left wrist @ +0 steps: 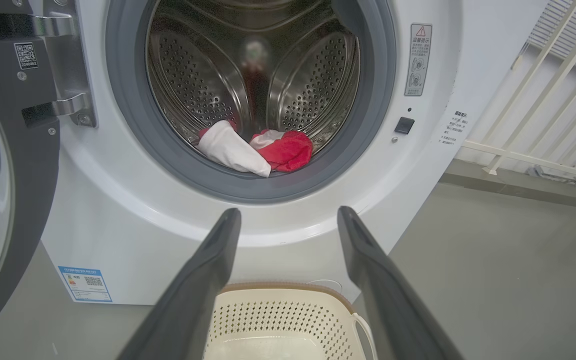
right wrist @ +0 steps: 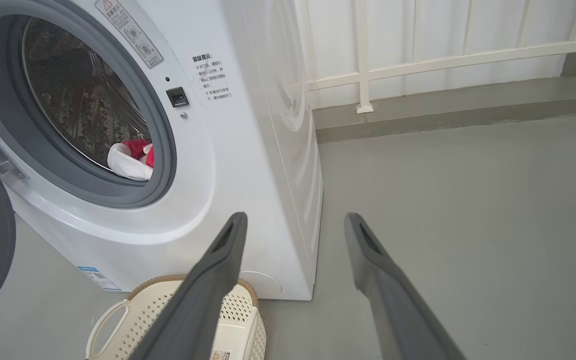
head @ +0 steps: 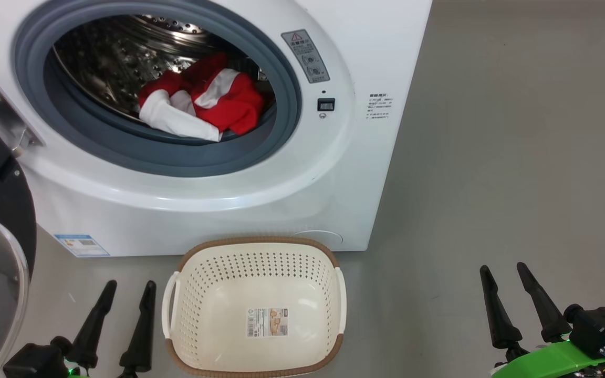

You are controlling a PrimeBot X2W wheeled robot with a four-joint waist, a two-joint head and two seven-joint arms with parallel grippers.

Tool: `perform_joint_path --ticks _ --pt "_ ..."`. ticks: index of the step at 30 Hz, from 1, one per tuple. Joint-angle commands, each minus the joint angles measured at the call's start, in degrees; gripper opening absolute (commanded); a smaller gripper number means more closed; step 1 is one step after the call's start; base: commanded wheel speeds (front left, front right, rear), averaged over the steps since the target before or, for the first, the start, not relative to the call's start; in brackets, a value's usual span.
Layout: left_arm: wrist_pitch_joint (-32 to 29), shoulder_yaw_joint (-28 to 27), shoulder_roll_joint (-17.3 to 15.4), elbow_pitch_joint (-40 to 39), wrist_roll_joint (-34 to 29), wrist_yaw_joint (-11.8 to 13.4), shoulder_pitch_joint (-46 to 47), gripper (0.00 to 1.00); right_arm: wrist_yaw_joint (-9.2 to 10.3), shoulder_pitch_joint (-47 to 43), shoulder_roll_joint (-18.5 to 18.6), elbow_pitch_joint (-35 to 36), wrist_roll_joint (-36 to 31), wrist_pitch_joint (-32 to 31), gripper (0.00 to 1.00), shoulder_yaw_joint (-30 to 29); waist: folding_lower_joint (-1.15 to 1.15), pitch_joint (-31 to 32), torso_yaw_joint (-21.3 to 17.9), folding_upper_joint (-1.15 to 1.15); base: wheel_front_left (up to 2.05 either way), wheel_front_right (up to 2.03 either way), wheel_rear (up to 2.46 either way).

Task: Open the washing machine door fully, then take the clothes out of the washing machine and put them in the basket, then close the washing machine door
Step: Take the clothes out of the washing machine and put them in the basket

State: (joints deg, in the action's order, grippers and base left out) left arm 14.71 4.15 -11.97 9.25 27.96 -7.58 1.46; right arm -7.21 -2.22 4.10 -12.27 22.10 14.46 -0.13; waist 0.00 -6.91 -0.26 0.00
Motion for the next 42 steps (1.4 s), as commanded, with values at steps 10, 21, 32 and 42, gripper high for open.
perform_joint_path --ticks 10,21,32,42 --pt "0.29 0.3 -1.56 1.69 0.69 0.09 4.8 1.0 -0.28 2.72 0.1 1.39 -0.53 0.54 1.0 1.73 0.0 -2.56 -0.23 0.0 0.0 0.0 0.0" --pt "0.29 6.43 -4.19 10.79 0.66 0.09 23.89 1.0 -0.28 7.32 -0.89 2.04 -1.47 0.54 1.0 2.64 0.0 -10.99 -1.03 0.0 0.0 0.0 0.0" --pt "-1.15 12.09 -5.41 31.38 2.89 0.09 46.55 1.0 -0.28 12.23 -1.21 2.6 -0.57 0.54 1.0 4.57 0.0 -18.36 -2.51 0.0 0.0 0.0 0.0" --pt "-2.9 14.88 -6.25 46.8 1.85 0.32 63.64 1.0 -0.28 14.58 -1.22 2.99 0.2 0.54 1.0 6.05 0.0 -22.75 -3.88 0.0 0.0 0.0 0.0"
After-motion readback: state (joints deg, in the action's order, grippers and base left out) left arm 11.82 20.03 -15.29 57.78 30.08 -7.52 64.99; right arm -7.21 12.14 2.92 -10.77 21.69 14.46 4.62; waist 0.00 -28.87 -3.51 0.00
